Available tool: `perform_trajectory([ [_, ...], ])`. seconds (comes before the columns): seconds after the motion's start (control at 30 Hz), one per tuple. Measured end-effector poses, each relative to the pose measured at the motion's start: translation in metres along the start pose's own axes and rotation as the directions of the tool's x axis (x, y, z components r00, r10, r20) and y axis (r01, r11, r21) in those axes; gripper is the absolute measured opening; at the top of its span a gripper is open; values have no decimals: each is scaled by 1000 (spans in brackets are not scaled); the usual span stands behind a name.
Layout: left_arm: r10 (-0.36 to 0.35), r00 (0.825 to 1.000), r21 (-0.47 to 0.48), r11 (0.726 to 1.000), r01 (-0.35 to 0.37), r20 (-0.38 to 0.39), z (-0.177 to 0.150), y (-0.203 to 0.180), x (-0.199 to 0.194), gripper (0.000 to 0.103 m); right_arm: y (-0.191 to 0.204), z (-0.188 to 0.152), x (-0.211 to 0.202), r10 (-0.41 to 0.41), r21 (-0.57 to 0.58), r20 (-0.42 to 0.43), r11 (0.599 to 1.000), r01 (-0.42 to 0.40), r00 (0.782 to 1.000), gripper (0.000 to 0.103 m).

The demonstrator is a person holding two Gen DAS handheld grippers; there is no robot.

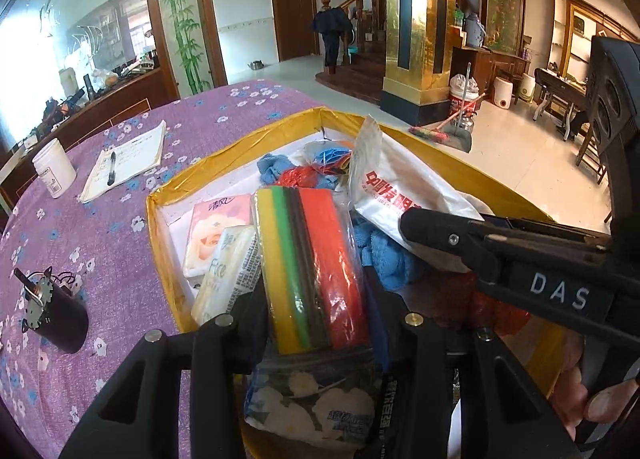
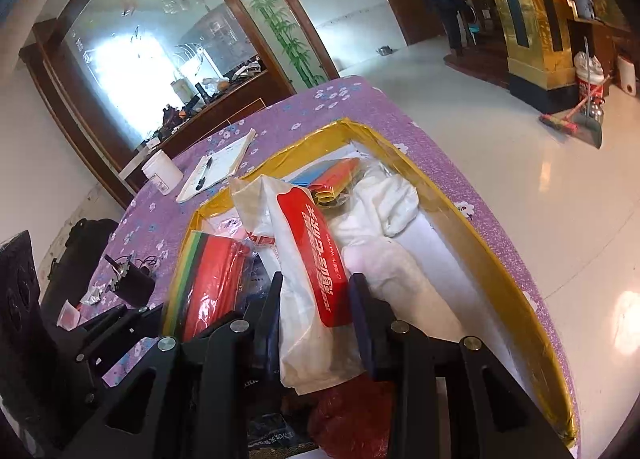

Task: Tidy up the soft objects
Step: 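Open the right tool over the tray while the left releases the striped sponge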

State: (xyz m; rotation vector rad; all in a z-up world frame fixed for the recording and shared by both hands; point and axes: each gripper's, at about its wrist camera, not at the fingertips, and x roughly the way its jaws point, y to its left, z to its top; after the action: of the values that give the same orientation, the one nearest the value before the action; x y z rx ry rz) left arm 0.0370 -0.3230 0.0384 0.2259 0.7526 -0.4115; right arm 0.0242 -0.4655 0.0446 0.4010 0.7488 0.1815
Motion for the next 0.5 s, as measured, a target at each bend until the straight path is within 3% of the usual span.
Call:
perform_trajectory([
  [0.17,-9,1000,-16,1000,9,22,-2,2,-1,41,5,0,-3,-48,-37,28,998,49,998,37],
  [0.43,-1,998,-6,1000,2,61,-5,1,-9,60,12,0,-11,-100,-78,67,991,105,993,50],
  [0.5,7,997,4,1000,-7,80,-5,-1,-13,65,13,0,-15,-103,-81,87,991,110,991,60],
])
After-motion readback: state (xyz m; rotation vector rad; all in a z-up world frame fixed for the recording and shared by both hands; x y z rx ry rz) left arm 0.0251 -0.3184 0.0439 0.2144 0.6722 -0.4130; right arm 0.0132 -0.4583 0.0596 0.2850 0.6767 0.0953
